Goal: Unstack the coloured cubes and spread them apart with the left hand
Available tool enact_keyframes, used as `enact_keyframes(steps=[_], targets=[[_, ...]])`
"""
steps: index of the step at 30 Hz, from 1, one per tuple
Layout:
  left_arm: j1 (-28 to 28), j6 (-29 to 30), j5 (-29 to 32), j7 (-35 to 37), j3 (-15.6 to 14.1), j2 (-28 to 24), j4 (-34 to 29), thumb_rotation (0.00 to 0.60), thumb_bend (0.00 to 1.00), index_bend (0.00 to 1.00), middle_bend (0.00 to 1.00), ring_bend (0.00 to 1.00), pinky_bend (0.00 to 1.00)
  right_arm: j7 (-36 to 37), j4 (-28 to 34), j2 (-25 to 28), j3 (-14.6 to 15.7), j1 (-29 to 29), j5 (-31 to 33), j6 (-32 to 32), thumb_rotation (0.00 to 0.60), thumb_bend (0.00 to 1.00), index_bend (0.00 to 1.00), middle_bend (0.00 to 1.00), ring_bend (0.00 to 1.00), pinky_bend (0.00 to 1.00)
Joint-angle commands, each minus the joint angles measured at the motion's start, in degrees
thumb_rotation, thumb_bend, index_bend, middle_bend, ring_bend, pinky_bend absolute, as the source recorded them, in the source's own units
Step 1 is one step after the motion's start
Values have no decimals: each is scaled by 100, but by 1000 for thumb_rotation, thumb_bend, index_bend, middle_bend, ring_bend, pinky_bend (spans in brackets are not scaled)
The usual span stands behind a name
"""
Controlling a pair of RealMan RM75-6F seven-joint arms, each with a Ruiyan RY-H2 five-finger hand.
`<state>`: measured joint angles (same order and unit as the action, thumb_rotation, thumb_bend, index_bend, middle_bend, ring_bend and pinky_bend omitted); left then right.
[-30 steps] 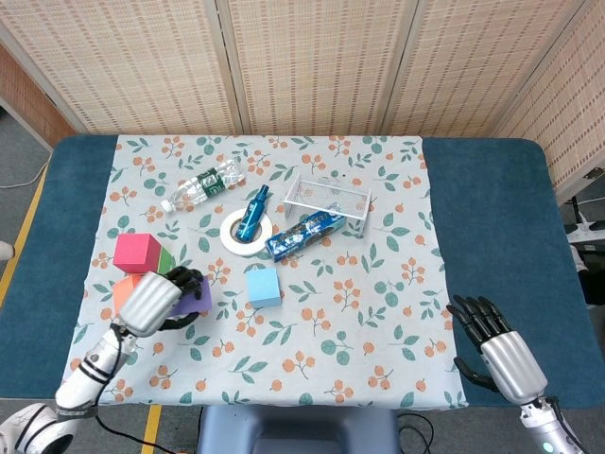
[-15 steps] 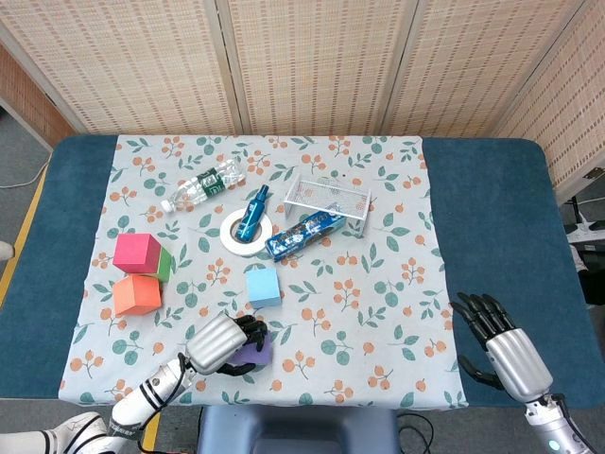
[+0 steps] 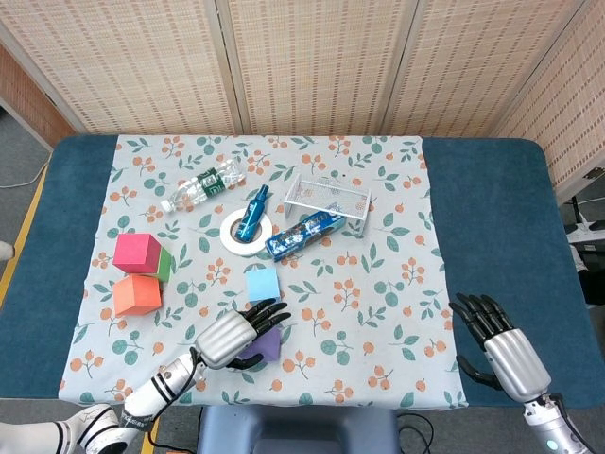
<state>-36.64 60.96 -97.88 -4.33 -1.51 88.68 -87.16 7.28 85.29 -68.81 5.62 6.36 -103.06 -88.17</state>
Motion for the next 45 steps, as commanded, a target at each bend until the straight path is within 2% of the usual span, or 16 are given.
enact_keyframes(steps=[1,7,14,17,20,24,29,39,45], targets=[[14,65,-38,-74,-30,-122,-135,600,347,18,0,0,129,-15,-3,-8,0,-1,-1,-2,600,271,0,0,0,0],[40,145,-65,-208,-82,-335,-434,600,339,8,0,0,128,-55,1,-26,10,-5,-24,-9,600,271,0,0,0,0],[313,773,37,-459,112,-719,-470,600,300,8,0,0,127,-28,10,-3,16,-9,-58,-57,600,272,0,0,0,0],[486,1093,240,-470,276,-1022,-412,600,298,5,0,0,127,-9,10,1,19,-8,-46,-46,600,272,0,0,0,0],[615,1427,501,-579,577,-1204,-87,600,298,3,0,0,121,-37,8,-11,31,-2,-51,-17,600,271,0,0,0,0],[556,843,1342,-357,827,-1516,217,600,302,2,0,0,101,-119,15,-46,52,0,-78,15,600,271,0,0,0,0],[398,146,1936,111,979,-1663,567,600,316,1,0,0,87,-203,25,-101,47,3,-90,26,600,271,0,0,0,0],[162,-629,2320,351,985,-1763,931,600,329,56,0,4,110,-269,11,-132,25,2,-61,27,600,272,0,0,0,0],[138,-876,2480,261,907,-1821,934,600,330,50,24,90,150,-210,28,-100,19,6,-50,9,600,271,0,0,0,0]])
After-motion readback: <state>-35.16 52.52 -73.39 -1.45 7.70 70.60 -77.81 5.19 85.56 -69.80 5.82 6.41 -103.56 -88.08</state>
